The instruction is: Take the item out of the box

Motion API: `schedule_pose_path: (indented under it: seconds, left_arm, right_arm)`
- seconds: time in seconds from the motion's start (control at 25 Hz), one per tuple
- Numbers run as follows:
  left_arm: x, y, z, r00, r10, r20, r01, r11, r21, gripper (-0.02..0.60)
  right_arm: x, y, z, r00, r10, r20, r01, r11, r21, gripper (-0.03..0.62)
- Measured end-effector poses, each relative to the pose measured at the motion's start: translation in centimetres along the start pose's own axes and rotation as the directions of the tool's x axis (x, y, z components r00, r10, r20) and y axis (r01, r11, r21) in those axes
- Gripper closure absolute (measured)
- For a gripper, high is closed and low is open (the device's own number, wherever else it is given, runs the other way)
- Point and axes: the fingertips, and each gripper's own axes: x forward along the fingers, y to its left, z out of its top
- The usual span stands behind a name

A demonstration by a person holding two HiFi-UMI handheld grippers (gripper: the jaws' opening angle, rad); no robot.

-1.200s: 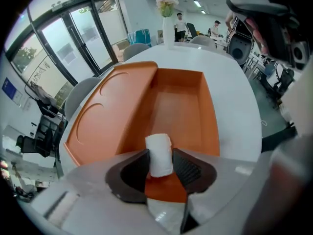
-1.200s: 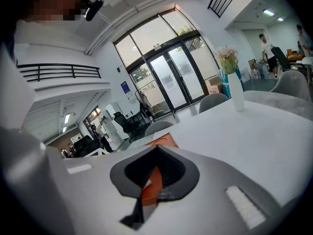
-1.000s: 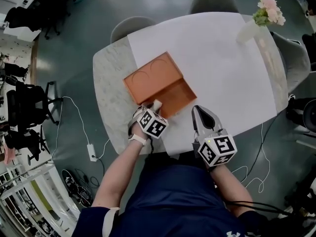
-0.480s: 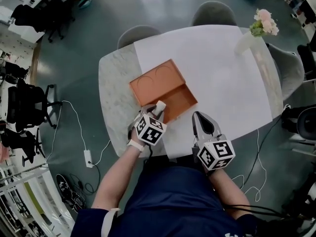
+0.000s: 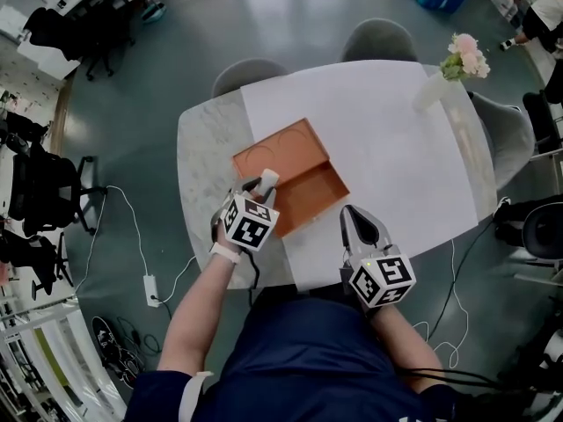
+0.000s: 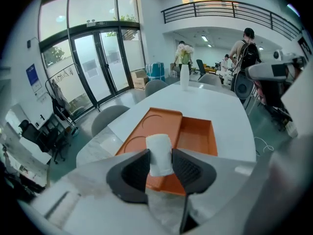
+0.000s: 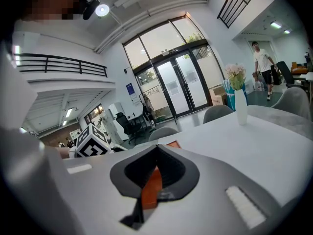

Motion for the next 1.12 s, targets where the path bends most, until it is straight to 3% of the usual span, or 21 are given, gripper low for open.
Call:
schedule_pose_path:
  seconds: [0.4, 0.72, 1.12]
  left_arm:
    - [2.4, 4.4, 1.2, 0.997, 0.069, -0.017, -0.068, 0.996, 0.059, 0.430]
    - [5.2, 5.5, 0.2, 0.996, 0.047, -0.076, -0.042, 0.997, 0.068, 0.430]
    - [6.4, 5.3, 0.6, 0.995, 0.065, -0.074, -0.058, 0.994, 0.090, 0.397]
  right_arm:
    - [-0.2, -1.0, -0.1, 1.000, -0.022, -0.013, 0.023, 1.000, 0.003, 0.592]
    - [-0.6, -1.7, -0.6, 0.998, -0.051, -0.026, 0.052, 0.998, 0.018, 0.592]
    - [-0.8, -2.1, -0.7, 0.998, -0.065, -0.022, 0.066, 0.997, 0.028, 0.592]
